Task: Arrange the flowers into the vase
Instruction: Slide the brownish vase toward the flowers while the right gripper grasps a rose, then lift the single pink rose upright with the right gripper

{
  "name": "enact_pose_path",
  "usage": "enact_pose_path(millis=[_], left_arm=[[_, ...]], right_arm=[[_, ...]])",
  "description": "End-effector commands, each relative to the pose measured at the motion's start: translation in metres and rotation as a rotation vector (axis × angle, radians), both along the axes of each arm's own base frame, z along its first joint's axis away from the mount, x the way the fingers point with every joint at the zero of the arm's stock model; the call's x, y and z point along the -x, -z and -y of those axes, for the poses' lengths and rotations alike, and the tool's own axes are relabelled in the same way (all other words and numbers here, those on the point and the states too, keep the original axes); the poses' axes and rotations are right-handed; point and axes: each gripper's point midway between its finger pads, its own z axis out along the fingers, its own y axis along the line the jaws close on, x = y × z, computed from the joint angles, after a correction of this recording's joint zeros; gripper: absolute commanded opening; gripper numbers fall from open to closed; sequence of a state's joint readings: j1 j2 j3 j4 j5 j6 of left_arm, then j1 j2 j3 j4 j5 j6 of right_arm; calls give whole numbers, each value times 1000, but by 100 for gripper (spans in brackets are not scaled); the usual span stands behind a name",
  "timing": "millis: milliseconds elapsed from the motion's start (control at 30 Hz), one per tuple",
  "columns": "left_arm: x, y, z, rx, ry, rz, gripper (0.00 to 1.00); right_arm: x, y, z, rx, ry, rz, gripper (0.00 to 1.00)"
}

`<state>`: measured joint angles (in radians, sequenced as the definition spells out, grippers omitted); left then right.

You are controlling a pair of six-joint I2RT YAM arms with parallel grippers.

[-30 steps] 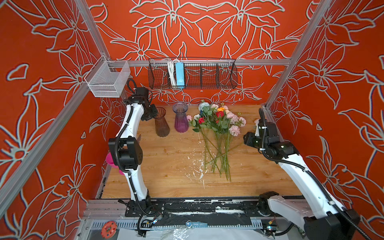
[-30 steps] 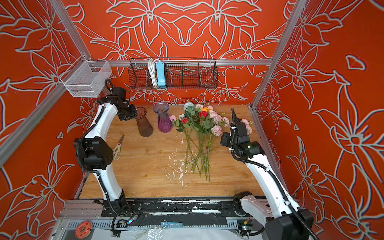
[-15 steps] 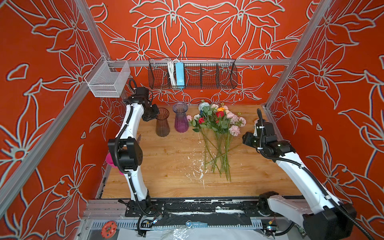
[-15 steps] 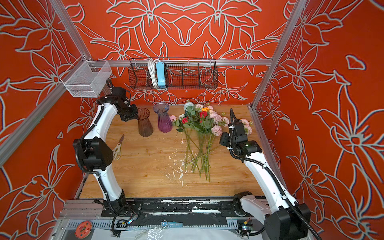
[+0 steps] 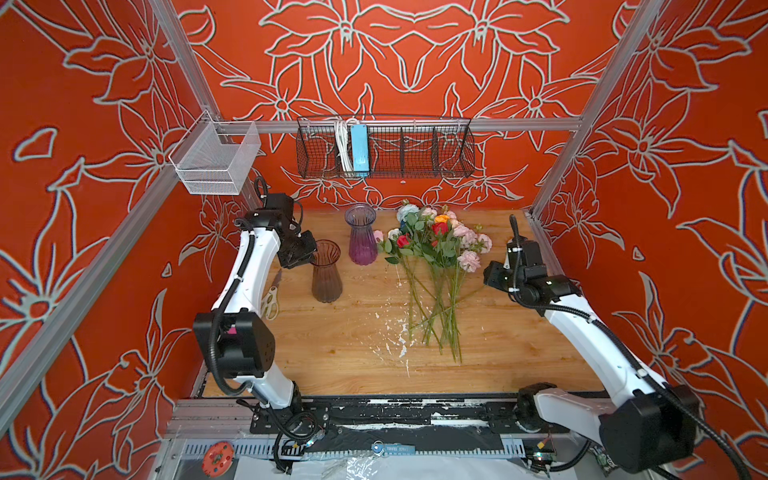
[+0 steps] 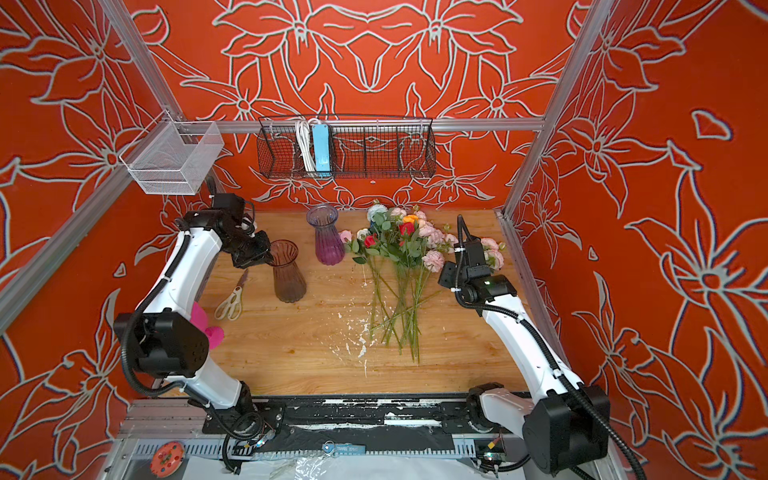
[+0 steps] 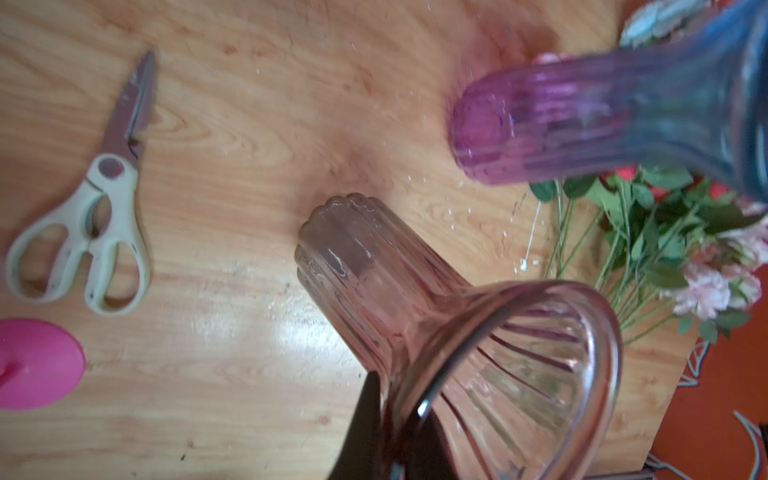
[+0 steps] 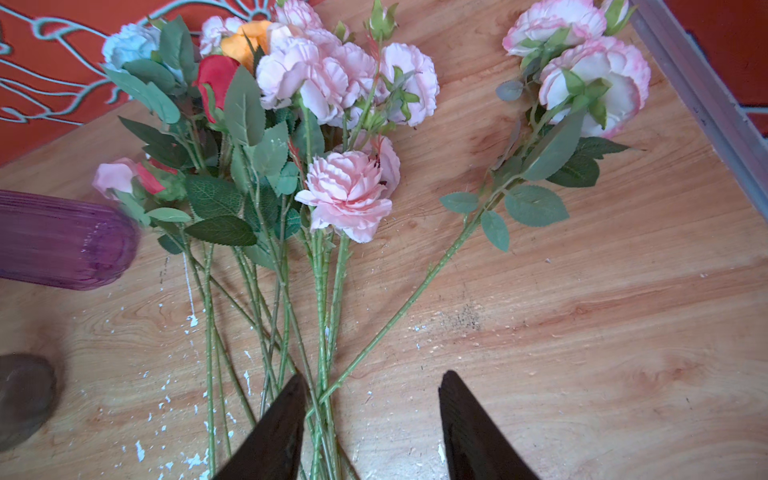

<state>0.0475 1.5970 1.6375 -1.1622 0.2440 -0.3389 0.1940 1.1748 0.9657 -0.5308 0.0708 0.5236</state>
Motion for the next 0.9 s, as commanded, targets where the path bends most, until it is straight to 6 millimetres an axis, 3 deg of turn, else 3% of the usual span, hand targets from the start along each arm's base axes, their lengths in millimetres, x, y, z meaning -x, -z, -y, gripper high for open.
enact_pose_path(millis=[0, 133, 300, 467, 633, 867], left_arm=[[15, -25, 47, 64, 124, 76, 0], [30, -25, 91, 73, 227, 91, 0], [29, -27, 112, 103, 276, 85, 0], [35, -22, 140, 108, 353, 64, 0], [39, -19, 165, 154, 398, 58, 0], [37, -12, 162, 118, 399, 41, 0]], right_arm=[[-8, 13, 10, 10, 53, -8, 55], [-17, 40, 3, -65, -6, -54, 66], [-32, 64, -1, -275, 22, -57, 71], [-31, 93, 8, -363, 100, -103, 70], [-27, 111, 16, -386, 157, -144, 67], [-40, 126, 18, -434, 181, -155, 60]])
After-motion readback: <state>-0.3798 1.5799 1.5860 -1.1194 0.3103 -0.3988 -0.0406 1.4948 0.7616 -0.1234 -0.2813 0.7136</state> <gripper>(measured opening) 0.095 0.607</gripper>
